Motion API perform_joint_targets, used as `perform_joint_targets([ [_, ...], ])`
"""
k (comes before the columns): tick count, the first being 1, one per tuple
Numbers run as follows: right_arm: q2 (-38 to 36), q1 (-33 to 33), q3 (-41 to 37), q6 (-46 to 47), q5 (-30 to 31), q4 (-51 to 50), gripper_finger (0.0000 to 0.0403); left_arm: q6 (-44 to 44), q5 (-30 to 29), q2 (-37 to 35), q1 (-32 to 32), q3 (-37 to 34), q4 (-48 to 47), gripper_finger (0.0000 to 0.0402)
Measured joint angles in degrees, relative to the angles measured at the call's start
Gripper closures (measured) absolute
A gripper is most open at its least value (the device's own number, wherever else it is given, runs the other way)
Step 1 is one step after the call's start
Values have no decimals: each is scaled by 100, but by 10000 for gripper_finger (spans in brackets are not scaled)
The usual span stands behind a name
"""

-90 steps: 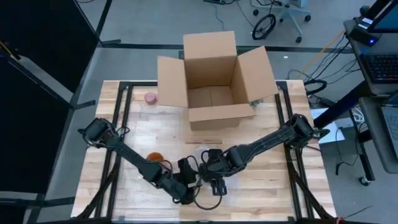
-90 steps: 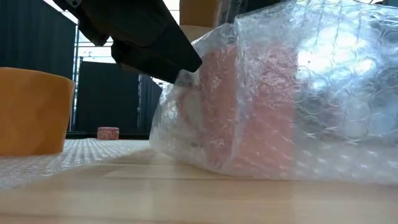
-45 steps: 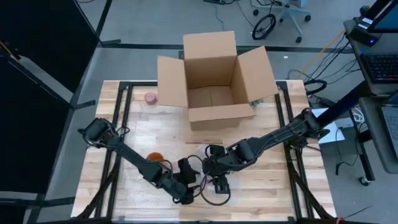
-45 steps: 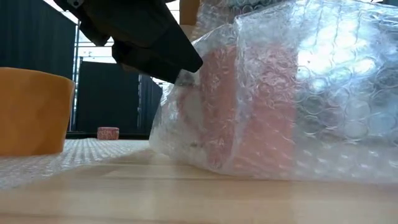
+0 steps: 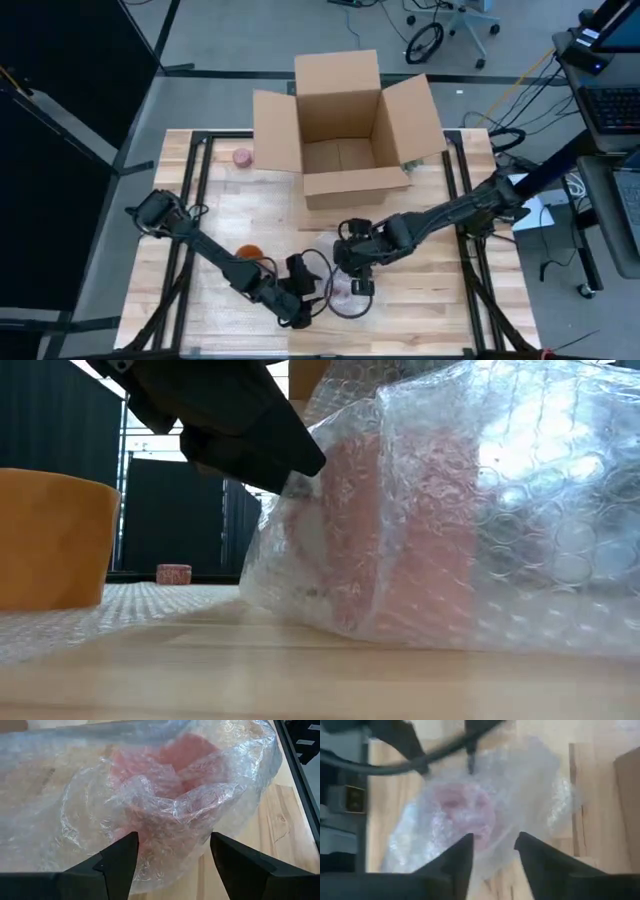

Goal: Wrap mug
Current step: Wrap the pink cup with the bubble wrap

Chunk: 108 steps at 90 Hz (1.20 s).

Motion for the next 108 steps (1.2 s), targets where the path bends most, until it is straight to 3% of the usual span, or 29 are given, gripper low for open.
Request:
perform_joint_targets([
  [15,305,105,-68,-173,-41,171,375,20,1,0,0,0,5,165],
  [23,333,186,-61,-175,-154,458,398,24,1,0,7,0,5,165],
  [40,363,392,-57,-125,-293,1134,392,24,1,0,22,0,3,165],
  [80,1582,426,-45,-108,-306,1159,402,7,19,-2,26,0,-6,165],
  [108,1860,311,-27,-150,-384,1236,403,-2,23,-2,33,0,-19,165],
])
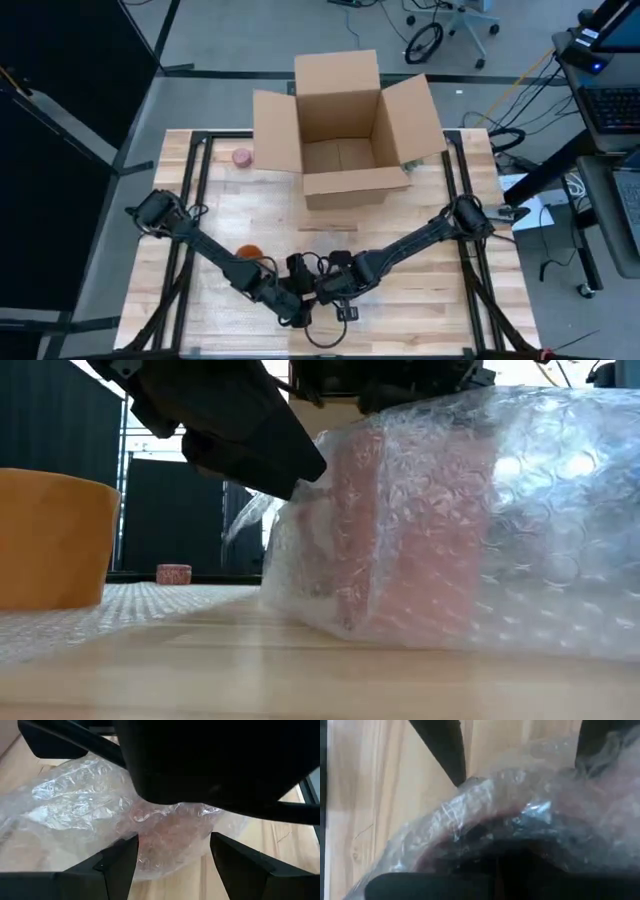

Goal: Wrap mug
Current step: Wrap the pink cup with the bubble wrap

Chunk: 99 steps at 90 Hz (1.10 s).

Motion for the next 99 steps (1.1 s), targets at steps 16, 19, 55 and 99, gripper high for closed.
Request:
perform_joint_targets([
  [16,-402,-27,-56,124,-1,-132,403,-2,-6,0,5,0,34,165],
  [19,-535,-28,-56,164,2,-130,403,-1,-4,-6,4,0,52,165],
  [55,-1315,-105,-30,190,241,-332,403,24,-3,-7,0,0,34,165],
  [99,409,-64,58,60,-83,249,401,-3,68,-7,9,-4,-98,165],
])
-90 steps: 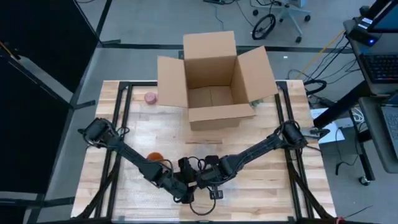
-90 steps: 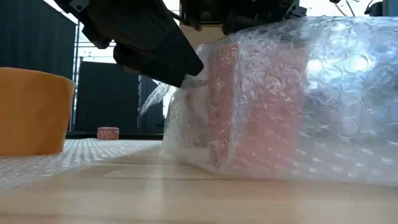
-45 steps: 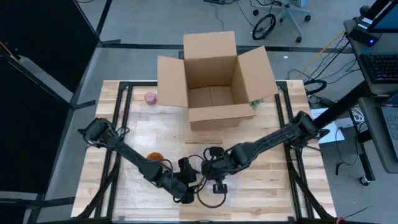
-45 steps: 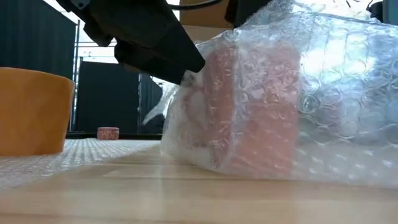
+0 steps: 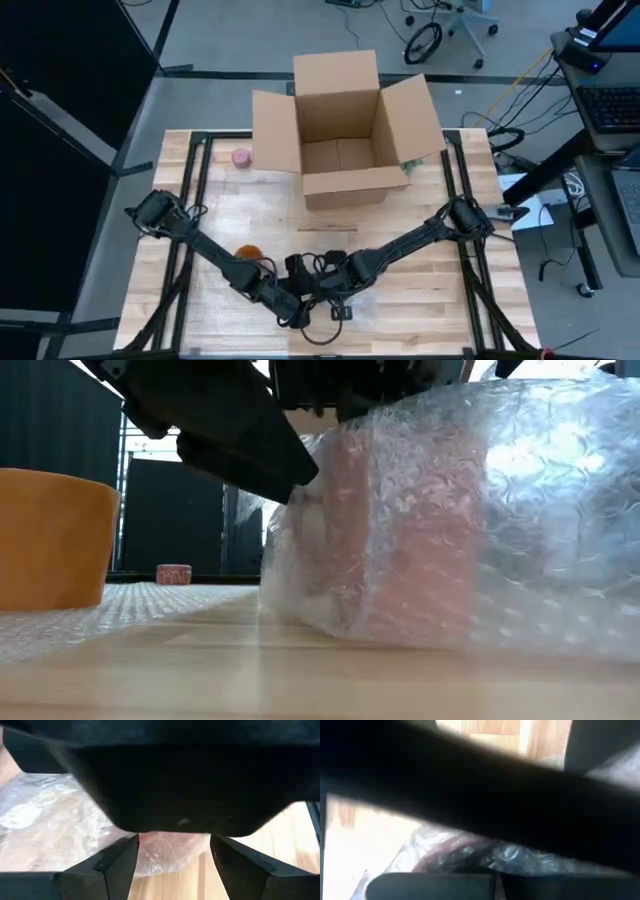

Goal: Wrap mug
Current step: Wrap the pink cup with the bubble wrap

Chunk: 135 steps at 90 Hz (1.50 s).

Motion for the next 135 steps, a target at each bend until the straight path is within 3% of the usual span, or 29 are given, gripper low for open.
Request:
perform_joint_targets([
  [35,-1152,2,162,41,4,-265,402,-15,-59,4,7,5,-23,165],
  [62,-1613,-13,170,156,-4,-529,402,-13,-34,2,11,4,-7,165],
  [78,-1629,-13,168,272,3,-1442,403,-13,-20,2,11,4,-16,165],
  [85,-1531,17,69,283,56,-1374,403,-11,-18,2,9,4,-17,165],
  [102,-859,131,-109,46,-97,178,403,-7,7,2,28,4,-17,165],
  [117,-236,124,-55,4,-258,108,403,2,26,13,35,0,-37,165],
  [135,21,72,-28,-48,-220,235,401,-2,24,13,40,0,-30,165],
])
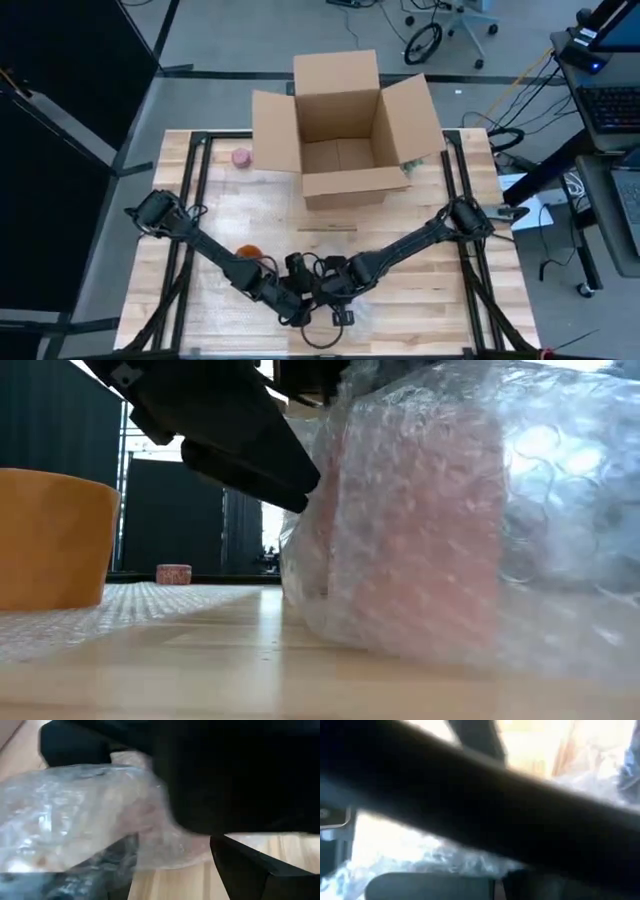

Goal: Wrap mug
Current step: Wrap the pink cup with the bubble wrap

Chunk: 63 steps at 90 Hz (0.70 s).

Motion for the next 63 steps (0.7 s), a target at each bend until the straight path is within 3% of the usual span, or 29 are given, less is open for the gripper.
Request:
perform_joint_targets([
  [15,-86,0,-33,-5,47,32,401,-6,6,-25,-5,2,-91,165],
  [46,-132,137,-51,-247,138,108,402,-461,60,-612,-172,70,-1598,165],
  [63,-148,223,-53,-273,181,109,402,-533,-243,-616,-145,63,-2335,165],
])
